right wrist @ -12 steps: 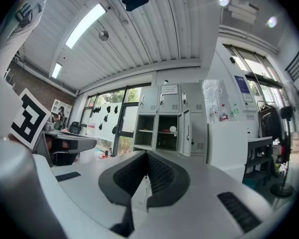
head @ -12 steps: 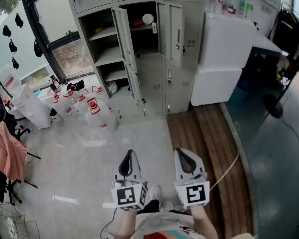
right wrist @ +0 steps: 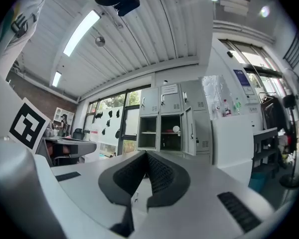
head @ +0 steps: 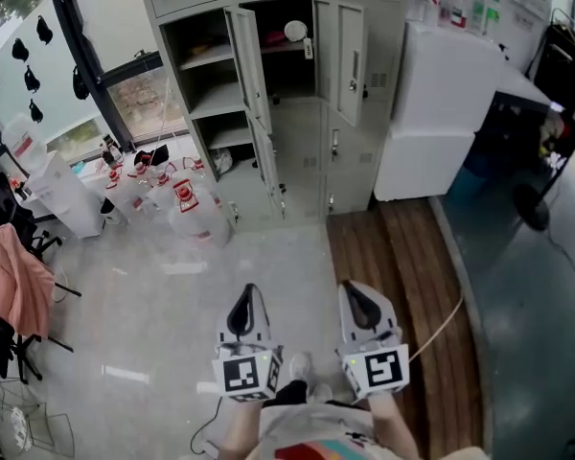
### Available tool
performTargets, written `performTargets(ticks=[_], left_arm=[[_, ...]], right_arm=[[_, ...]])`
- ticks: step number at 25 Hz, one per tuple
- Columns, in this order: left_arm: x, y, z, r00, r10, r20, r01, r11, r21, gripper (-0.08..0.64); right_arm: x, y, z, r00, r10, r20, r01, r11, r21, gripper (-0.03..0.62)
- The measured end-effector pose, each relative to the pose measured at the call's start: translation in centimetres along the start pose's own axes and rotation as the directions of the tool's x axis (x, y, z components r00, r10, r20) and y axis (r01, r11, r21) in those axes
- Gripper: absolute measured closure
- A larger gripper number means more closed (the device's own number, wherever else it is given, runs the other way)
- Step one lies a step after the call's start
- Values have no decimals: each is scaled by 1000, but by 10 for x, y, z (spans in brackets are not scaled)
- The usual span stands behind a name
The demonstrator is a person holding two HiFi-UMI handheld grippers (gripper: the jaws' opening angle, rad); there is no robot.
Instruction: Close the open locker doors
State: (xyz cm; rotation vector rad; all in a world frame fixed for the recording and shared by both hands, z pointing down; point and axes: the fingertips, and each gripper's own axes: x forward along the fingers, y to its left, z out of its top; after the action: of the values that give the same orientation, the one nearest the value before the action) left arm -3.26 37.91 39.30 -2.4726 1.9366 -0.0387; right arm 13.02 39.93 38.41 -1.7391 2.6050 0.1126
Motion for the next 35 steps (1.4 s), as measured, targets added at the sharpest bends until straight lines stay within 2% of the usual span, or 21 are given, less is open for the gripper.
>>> performTargets(ticks=[5,8,9,10,11,13,25,30,35], left_arm=[[4,6,4,999,34,-5,-34,999,-7,554],[9,6,10,1000,28,8,-28,999,-16,548],[11,3,13,1000,8,22,-8,1000,-24,468],[14,0,15,999,-18,37,19,999,-30,335],[16,-4,16,998,-44,49,46,999,-30,280],[21,-10,15,995,-81,59,83,996,-24,236],[36,4,6,996,-85,25,87,990,-108,224],[48,18,1,994,-100,48,107,980,-169,224],[65,37,0,994,-92,50,99,983,-154,224]], right_arm=[[6,-4,-2,1000,-2,8,2,1000,20,588],[9,-10,-5,1000,-12,-4,12,999,35,588],[10,-12,-5,1000,-15,-8,15,999,41,588],[10,-13,-6,1000,-18,-13,18,999,48,588],[11,-15,-9,1000,-20,-18,21,998,55,588],[12,-17,-13,999,-23,-25,25,998,65,588],[34,-15,-15,999,-26,-30,28,997,75,588],[48,-17,-21,997,-49,-58,52,997,57,588],[69,-19,-22,994,-72,-76,75,996,37,588]])
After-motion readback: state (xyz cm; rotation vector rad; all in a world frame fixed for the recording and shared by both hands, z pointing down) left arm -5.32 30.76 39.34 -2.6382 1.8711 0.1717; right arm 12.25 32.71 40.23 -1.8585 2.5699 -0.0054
